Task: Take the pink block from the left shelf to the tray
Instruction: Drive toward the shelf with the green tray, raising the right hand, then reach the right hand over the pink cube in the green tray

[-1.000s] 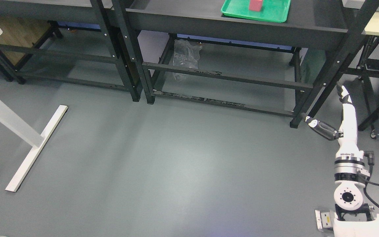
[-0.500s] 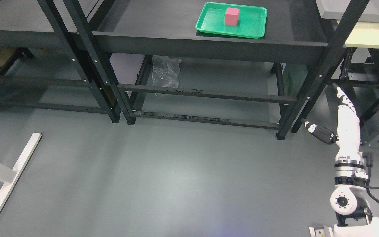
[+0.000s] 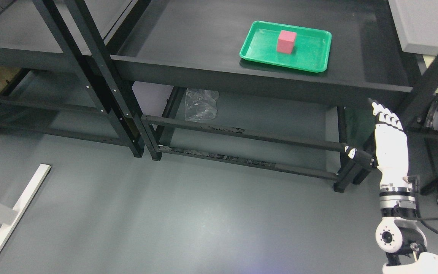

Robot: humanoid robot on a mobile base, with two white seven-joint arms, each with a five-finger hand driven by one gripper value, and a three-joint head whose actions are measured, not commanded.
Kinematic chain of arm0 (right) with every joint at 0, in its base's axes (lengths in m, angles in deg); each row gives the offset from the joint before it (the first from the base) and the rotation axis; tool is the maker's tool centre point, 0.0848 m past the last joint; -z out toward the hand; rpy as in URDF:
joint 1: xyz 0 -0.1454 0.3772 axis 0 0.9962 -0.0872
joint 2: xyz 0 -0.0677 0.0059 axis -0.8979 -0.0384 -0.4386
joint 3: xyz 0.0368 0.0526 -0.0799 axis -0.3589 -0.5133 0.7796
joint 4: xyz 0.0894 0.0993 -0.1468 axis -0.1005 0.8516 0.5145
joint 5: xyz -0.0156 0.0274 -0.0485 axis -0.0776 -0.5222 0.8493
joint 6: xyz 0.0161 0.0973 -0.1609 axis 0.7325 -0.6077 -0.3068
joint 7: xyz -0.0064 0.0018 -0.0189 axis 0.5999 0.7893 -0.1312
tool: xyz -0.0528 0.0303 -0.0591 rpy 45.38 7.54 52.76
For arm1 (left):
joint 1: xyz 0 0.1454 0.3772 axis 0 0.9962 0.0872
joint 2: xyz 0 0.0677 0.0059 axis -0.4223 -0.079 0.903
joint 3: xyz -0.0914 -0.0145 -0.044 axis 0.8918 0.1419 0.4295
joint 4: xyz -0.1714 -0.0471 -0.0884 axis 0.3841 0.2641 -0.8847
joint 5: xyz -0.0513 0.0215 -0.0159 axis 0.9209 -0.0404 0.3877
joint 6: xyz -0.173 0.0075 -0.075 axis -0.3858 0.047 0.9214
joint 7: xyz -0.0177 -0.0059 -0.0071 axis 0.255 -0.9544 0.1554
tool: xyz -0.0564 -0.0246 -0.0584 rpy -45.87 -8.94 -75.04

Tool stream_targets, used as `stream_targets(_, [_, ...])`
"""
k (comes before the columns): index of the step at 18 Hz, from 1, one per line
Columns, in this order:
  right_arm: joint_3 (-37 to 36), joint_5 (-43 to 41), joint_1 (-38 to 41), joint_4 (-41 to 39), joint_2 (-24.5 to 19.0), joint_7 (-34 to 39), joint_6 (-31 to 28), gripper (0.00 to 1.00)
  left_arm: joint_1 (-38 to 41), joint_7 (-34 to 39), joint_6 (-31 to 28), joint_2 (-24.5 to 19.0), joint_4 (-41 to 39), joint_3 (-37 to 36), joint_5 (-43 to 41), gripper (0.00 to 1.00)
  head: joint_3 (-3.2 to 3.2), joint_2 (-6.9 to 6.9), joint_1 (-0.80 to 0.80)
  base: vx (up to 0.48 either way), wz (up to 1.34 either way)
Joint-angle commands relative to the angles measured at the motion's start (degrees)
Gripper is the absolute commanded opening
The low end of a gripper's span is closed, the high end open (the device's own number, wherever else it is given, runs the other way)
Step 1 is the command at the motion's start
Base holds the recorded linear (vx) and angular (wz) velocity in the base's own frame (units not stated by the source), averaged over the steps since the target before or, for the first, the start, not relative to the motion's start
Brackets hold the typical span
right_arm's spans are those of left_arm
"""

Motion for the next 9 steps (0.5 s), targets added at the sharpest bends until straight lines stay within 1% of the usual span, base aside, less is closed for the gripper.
stream_targets(1, [1.3,15.4,-1.5,-0.7,0.1,0.3,0.3,1.00,-1.3,0.0,0.0,-1.0,-1.0,0.0,-0.1,1.00,0.00,0.00,0.00,0.330,0.21])
stream_targets(9, [1.3,14.2,-1.7,-0.6,0.0,0.6,1.1,1.00,-1.3,0.0,0.0,-1.0,-1.0,0.0,-0.1,1.00,0.00,0.00,0.00,0.359,0.22])
